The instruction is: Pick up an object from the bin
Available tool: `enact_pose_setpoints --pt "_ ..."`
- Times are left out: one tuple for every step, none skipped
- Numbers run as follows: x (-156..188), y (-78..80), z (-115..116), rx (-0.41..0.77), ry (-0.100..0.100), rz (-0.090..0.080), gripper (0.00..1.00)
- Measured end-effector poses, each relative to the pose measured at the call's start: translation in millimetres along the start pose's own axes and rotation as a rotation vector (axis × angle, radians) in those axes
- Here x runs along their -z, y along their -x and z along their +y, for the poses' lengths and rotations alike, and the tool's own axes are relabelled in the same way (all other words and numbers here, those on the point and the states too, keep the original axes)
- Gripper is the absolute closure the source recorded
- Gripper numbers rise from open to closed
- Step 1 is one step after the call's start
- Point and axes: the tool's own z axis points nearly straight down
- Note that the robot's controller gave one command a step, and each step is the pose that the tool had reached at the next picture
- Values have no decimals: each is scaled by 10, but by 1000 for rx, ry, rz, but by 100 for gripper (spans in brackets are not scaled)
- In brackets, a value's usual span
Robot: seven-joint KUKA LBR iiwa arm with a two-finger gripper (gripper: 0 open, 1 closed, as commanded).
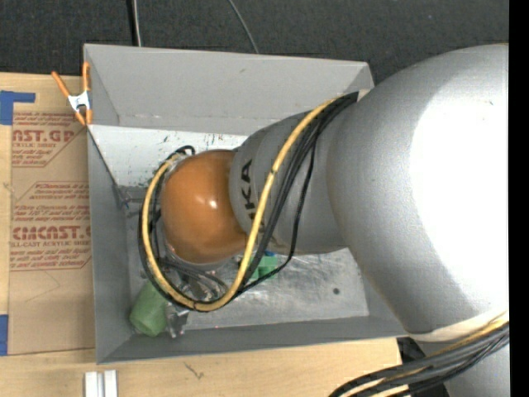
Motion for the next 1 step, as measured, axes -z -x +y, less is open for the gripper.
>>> enact_pose_setpoints --pt "-271 118 96 -281 -1 -6 0"
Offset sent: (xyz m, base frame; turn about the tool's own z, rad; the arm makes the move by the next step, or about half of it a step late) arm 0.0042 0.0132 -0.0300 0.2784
